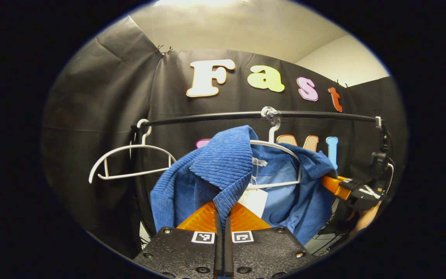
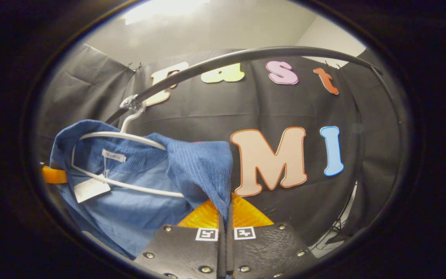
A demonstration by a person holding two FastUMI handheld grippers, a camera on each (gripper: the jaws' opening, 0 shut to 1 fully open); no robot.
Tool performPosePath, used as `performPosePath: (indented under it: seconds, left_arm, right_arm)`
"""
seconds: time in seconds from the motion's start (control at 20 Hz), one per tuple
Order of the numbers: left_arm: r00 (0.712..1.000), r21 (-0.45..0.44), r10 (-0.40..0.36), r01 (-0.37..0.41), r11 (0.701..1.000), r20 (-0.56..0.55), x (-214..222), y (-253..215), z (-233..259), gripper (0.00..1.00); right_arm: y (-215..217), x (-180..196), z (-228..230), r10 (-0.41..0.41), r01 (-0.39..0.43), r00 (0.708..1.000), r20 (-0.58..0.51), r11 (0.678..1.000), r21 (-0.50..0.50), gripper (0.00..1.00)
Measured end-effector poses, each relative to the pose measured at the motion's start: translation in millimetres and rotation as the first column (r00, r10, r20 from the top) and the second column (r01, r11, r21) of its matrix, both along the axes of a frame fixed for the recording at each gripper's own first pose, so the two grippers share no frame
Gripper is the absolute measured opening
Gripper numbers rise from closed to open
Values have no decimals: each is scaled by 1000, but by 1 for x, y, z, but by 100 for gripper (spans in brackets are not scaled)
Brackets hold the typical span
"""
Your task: Grasp the clothes on the hanger with both hands and then place them into the laundry hamper below.
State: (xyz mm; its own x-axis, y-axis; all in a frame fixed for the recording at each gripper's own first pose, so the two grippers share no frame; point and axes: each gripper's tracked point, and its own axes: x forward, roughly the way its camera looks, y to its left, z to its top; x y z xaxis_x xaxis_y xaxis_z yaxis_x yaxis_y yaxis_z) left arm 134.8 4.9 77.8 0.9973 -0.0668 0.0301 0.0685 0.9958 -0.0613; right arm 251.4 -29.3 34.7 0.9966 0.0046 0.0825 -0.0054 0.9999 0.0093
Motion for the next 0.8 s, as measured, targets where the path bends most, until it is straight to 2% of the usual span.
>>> performPosePath:
  seconds: [0.2,0.4,0.65,0.8]
  left_arm:
    - [998,-12,29,-28,1000,48,4,27,25,2]
    - [997,-15,62,-62,998,35,17,56,29,2]
    - [991,18,126,-127,992,34,39,89,22,2]
    - [988,21,152,-153,988,31,47,105,15,2]
  right_arm:
    - [-26,13,11,-27,27,1000,-6,999,21,1]
    - [-38,18,19,-52,52,999,17,999,-4,1]
    - [-47,38,10,-86,85,996,13,993,85,1]
    - [-49,52,-3,-117,116,993,23,993,26,1]
